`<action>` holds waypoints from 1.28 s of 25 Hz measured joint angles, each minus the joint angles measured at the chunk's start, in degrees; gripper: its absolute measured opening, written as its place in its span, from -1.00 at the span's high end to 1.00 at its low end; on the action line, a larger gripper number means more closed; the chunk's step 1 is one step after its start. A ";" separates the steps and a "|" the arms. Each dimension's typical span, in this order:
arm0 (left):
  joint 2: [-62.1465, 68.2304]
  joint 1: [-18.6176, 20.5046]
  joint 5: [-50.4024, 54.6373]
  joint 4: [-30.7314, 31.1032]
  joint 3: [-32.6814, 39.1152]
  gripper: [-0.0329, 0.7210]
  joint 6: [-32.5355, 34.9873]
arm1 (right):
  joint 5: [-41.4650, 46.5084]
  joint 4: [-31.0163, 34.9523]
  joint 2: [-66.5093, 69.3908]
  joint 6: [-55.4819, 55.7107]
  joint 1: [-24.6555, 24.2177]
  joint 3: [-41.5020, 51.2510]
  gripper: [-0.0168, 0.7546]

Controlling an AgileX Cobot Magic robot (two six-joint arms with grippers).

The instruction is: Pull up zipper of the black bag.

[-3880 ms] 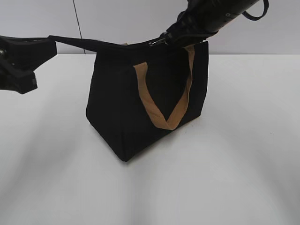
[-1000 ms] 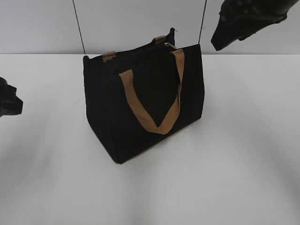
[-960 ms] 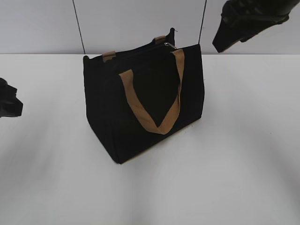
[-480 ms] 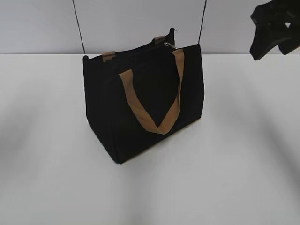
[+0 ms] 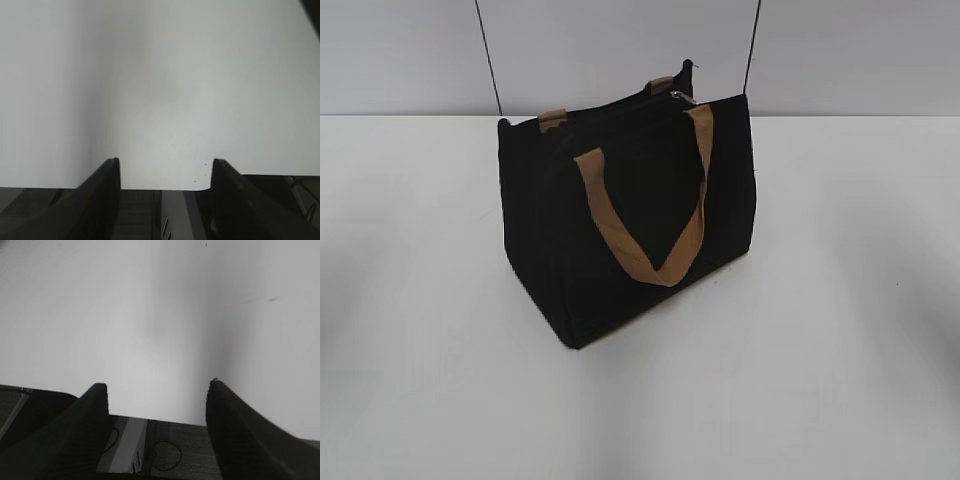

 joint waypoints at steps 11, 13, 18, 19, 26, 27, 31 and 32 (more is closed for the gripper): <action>-28.29 0.00 0.38 -1.05 9.56 -0.22 0.07 | 0.42 7.10 -35.53 0.06 0.00 20.88 -0.26; -33.44 0.00 0.39 -1.73 11.01 -0.22 0.07 | 0.47 7.15 -40.47 -0.43 0.00 22.93 -0.26; -44.94 0.00 0.41 -1.98 16.11 -0.21 0.27 | 0.48 7.20 -51.39 -5.22 0.00 28.15 -0.26; -47.55 0.00 0.41 -1.90 17.19 -0.21 0.27 | 0.48 7.20 -53.31 -5.64 0.00 28.98 -0.26; -63.94 0.00 -1.49 0.81 22.91 -0.21 1.02 | -1.12 7.20 -67.86 -7.09 0.00 34.33 -0.26; -66.01 0.00 -1.75 1.24 23.43 -0.21 1.23 | -2.05 7.20 -69.53 -7.35 0.00 34.54 -0.26; -71.77 0.00 -2.19 1.24 24.72 -0.21 1.59 | -5.67 7.20 -74.94 -7.70 0.00 36.31 -0.26; -71.90 0.00 -2.48 1.24 24.78 -0.21 1.86 | -6.08 7.25 -75.09 -7.76 0.00 36.46 -0.26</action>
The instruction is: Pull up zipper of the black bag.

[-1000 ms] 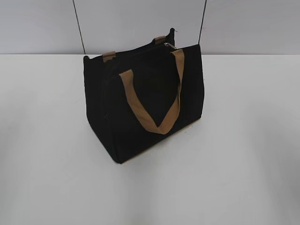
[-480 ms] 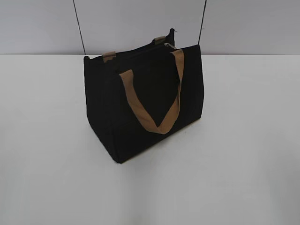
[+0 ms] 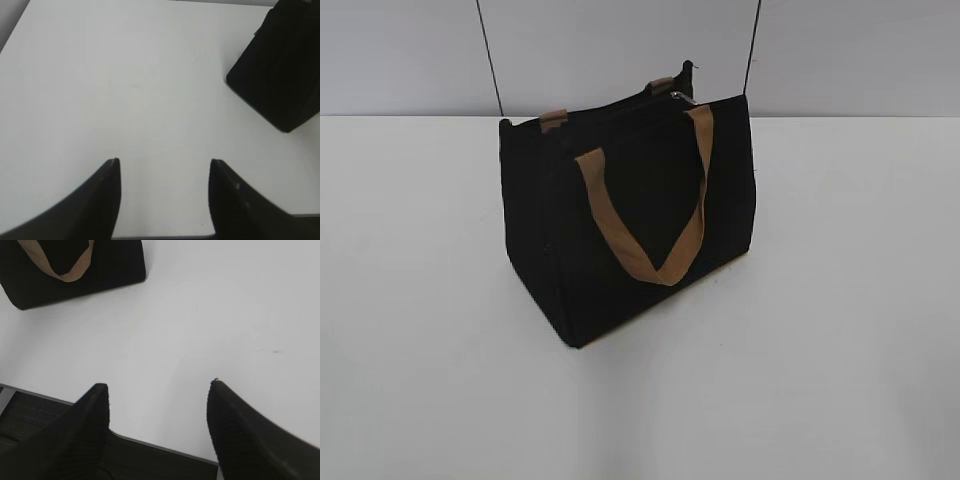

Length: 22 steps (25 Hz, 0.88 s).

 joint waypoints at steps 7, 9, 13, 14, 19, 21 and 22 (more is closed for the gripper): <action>-0.20 0.00 -5.34 0.99 2.24 -0.21 3.60 | -0.58 -0.05 -0.06 -0.10 0.00 0.20 -0.26; -0.20 0.00 -5.46 0.99 2.30 -0.21 3.76 | -0.58 -0.05 -0.06 -0.10 0.00 0.20 -0.26; -0.20 0.00 -5.56 1.04 2.30 -0.21 3.98 | -0.58 -0.05 -0.10 -0.10 0.00 0.20 -0.26; -0.20 0.00 -5.58 1.04 2.30 -0.21 3.98 | -0.58 -0.05 -0.10 -0.17 0.00 0.20 -0.26; -0.20 0.43 -5.65 0.68 2.34 -0.21 3.98 | -0.58 -0.19 -0.10 -0.63 0.00 0.20 -0.26; -0.20 1.88 -5.65 0.00 2.34 -0.21 3.98 | -0.58 -0.25 -0.10 -1.35 0.00 0.20 -0.26; -0.20 2.66 -5.71 0.00 2.34 -0.21 3.98 | -0.58 -0.30 -0.10 -1.55 0.00 0.20 -0.26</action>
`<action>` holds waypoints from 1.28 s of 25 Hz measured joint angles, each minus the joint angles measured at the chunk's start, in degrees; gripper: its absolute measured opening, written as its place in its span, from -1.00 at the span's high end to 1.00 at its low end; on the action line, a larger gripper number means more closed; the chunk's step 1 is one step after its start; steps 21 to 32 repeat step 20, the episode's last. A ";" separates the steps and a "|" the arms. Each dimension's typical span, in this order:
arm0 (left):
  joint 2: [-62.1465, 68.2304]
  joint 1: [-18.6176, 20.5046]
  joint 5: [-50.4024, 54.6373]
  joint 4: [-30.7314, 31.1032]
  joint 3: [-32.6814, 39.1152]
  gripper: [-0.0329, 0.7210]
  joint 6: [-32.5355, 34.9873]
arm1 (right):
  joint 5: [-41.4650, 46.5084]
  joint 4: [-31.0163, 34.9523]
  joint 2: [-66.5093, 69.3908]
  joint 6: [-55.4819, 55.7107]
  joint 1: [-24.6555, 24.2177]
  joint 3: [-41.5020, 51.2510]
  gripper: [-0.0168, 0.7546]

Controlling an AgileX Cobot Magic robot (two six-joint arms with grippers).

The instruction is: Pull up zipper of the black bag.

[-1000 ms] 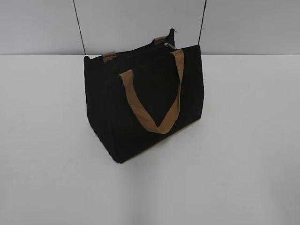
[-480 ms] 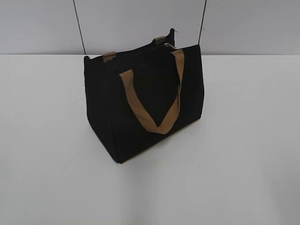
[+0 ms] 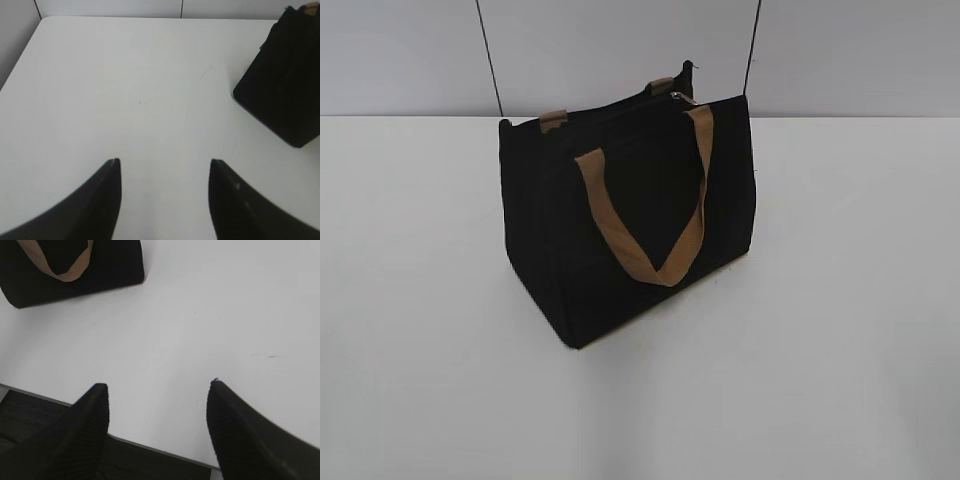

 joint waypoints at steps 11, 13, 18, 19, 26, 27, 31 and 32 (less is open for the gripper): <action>0.00 2.76 0.00 -1.65 0.07 -0.21 0.00 | 0.00 -0.55 0.00 -0.62 0.00 0.00 -0.26; 0.00 2.92 0.00 -1.70 0.07 -0.21 0.00 | 0.00 -0.55 0.00 -0.68 0.00 0.00 -0.26; 0.00 3.73 0.00 -1.70 0.07 -0.21 0.00 | 0.00 -0.55 0.00 -0.75 0.00 0.00 -0.26; 0.00 3.79 0.00 -1.70 0.07 -0.21 0.00 | 0.00 -0.55 0.00 -0.75 0.00 0.00 -0.26; 0.00 3.81 0.00 -1.70 0.07 -0.21 0.00 | 0.00 -0.55 0.00 -0.75 0.00 0.00 -0.26; 0.00 3.81 0.00 -1.70 0.07 -0.21 0.00 | 0.00 -0.55 0.00 -0.75 0.00 0.00 -0.26; 0.00 3.81 0.00 -1.70 0.07 -0.21 0.00 | 0.00 -0.55 0.00 -0.75 0.00 0.00 -0.26; 0.00 3.81 0.00 -1.70 0.07 -0.21 0.00 | 0.00 -0.55 0.00 -0.75 0.00 0.00 -0.26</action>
